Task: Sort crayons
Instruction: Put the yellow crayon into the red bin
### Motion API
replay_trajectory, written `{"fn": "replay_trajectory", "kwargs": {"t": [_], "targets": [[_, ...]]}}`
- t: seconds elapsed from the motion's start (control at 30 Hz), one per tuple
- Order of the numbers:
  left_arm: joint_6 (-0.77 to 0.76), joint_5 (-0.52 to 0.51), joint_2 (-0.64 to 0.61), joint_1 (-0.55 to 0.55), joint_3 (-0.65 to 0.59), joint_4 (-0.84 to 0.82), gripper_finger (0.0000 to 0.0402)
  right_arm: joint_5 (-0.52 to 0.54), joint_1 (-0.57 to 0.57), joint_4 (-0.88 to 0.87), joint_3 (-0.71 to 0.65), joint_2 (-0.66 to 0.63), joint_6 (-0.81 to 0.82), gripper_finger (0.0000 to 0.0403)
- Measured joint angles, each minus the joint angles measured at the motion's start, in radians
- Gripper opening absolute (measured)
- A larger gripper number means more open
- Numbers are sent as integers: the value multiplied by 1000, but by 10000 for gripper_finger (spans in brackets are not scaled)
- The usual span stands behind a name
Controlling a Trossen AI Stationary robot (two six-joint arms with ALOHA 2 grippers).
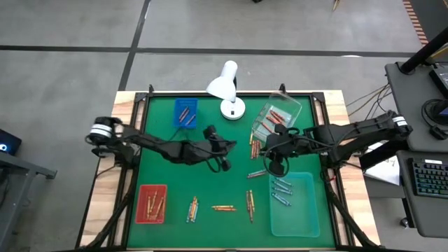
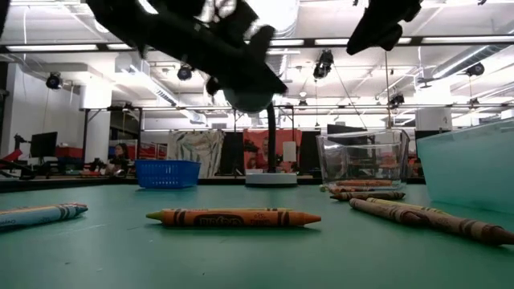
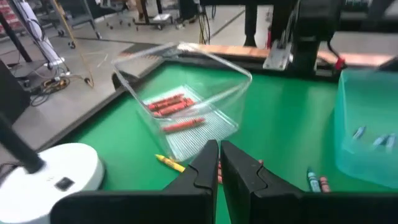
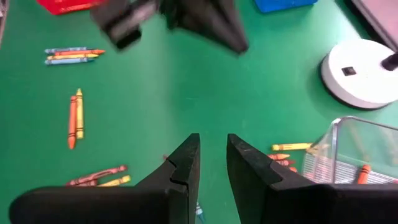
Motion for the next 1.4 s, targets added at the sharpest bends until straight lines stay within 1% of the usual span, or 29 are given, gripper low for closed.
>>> {"fn": "replay_trajectory", "kwargs": {"t": [0.1, 0.3, 0.4, 0.53, 0.63, 0.87, 1.0, 1.17, 1.33, 1.4], "targets": [[5, -2, 90, 2, 35, 42, 1, 43, 0, 1, -22, -18, 0, 68], [16, -1, 248, 16, 36, 277, 4, 57, 0, 48, -62, -38, -1, 68], [15, -1, 309, 35, 36, 356, 13, 62, 0, 69, -68, -38, -7, 68], [8, -1, 373, 59, 36, 419, 34, 71, 0, 107, -76, -33, -29, 68], [6, 4, 406, 72, 51, 439, 55, 93, 0, 139, -84, -33, -38, 68], [5, 6, 468, 94, 114, 438, 108, 169, -1, 136, -92, -32, -27, 68], [0, 2, 489, 109, 139, 435, 130, 176, 0, 137, -96, -32, -11, 68], [-15, 2, 521, 129, 154, 430, 143, 176, 0, 136, -98, -30, 12, 68], [-22, 8, 551, 135, 176, 430, 144, 184, -1, 143, -98, -30, 18, 68], [-22, 26, 557, 137, 183, 429, 144, 193, 0, 151, -98, -30, 17, 68]]}}
